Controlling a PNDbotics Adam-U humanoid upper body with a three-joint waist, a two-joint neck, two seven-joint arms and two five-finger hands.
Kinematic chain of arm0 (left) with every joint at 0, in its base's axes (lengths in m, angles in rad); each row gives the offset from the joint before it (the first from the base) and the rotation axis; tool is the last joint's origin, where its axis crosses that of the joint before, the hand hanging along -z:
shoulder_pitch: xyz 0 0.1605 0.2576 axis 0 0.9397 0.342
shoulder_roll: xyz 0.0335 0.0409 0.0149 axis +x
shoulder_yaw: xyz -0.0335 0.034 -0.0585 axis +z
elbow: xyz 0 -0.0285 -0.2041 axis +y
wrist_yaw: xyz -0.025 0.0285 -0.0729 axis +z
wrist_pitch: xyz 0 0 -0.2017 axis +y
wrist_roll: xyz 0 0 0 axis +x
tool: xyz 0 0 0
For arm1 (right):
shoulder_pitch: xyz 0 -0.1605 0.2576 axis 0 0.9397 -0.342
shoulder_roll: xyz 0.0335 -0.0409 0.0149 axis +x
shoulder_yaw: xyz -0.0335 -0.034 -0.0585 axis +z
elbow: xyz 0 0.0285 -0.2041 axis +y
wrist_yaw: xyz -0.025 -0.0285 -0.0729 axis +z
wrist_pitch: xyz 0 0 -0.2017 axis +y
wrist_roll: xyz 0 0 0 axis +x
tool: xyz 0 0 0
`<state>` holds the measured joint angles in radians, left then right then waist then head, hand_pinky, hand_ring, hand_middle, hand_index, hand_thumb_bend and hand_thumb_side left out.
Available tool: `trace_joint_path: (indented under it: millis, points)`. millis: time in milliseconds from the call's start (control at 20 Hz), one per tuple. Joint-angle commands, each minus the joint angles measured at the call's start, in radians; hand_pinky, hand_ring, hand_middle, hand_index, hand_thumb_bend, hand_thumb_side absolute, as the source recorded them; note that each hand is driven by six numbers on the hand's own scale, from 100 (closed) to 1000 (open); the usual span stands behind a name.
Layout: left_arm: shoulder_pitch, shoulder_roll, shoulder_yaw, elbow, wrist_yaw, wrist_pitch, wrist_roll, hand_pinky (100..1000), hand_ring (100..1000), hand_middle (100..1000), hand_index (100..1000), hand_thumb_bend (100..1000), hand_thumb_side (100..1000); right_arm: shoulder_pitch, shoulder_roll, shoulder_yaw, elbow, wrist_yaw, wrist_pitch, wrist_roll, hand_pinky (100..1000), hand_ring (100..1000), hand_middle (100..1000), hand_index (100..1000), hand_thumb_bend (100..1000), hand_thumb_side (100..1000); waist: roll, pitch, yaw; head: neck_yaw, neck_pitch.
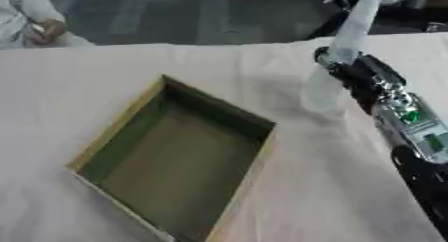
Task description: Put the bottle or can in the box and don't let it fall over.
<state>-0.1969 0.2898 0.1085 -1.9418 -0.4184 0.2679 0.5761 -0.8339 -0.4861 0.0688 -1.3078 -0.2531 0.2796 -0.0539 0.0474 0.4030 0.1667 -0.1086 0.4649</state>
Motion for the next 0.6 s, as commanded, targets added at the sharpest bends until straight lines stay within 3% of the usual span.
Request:
trace_joint_path:
  millis: [50,150,200,300,350,400,450,500,600]
  points:
    - [-0.007,0.011,0.012,-0.013,0.004,-0.006,0.0,962,399,429,657,100,551,0.002,0.0,0.003,0.033,-0.007,-0.024,-0.017,899,766,720,728,100,452,0.002,-0.016,0.003,-0.006,-0.007]
    - [-0.006,0.01,0.012,-0.013,0.005,-0.007,0.0,963,396,427,656,100,551,0.0,0.004,-0.001,0.034,-0.011,-0.066,-0.044,889,674,620,630,100,470,0.002,-0.017,0.005,-0.007,-0.007]
    - [-0.006,0.01,0.012,-0.013,0.006,-0.007,0.0,964,393,424,653,100,551,-0.003,0.005,-0.002,0.029,-0.013,-0.093,-0.064,860,523,482,484,100,470,0.001,-0.018,0.005,-0.007,-0.007]
    - [-0.006,0.009,0.013,-0.013,0.006,-0.008,-0.001,965,391,423,652,100,551,-0.01,0.005,0.001,0.017,-0.018,-0.147,-0.102,824,385,355,352,100,470,0.0,-0.019,0.006,-0.008,-0.006]
    - [-0.006,0.009,0.012,-0.012,0.006,-0.009,-0.002,965,391,423,652,100,551,-0.012,0.004,0.005,0.011,-0.021,-0.171,-0.116,824,385,355,352,100,470,-0.001,-0.02,0.006,-0.007,-0.006]
    - [-0.006,0.009,0.012,-0.012,0.006,-0.009,-0.002,965,389,421,650,100,552,-0.016,0.002,0.007,0.006,-0.022,-0.19,-0.127,793,274,253,247,100,470,-0.002,-0.021,0.007,-0.007,-0.005]
    - [-0.006,0.009,0.012,-0.012,0.005,-0.009,-0.003,965,389,420,650,100,552,-0.021,0.001,0.01,0.002,-0.019,-0.208,-0.137,790,263,242,234,100,470,-0.002,-0.022,0.008,-0.006,-0.005]
    - [-0.006,0.009,0.012,-0.012,0.005,-0.01,-0.003,965,388,419,648,100,552,-0.025,-0.001,0.013,-0.004,-0.016,-0.224,-0.146,770,196,173,174,100,470,-0.003,-0.023,0.008,-0.005,-0.003]
    - [-0.005,0.009,0.013,-0.012,0.005,-0.01,-0.004,966,386,418,647,100,552,-0.03,-0.003,0.018,-0.016,-0.014,-0.242,-0.162,737,176,129,146,100,470,-0.004,-0.026,0.01,-0.005,0.0]
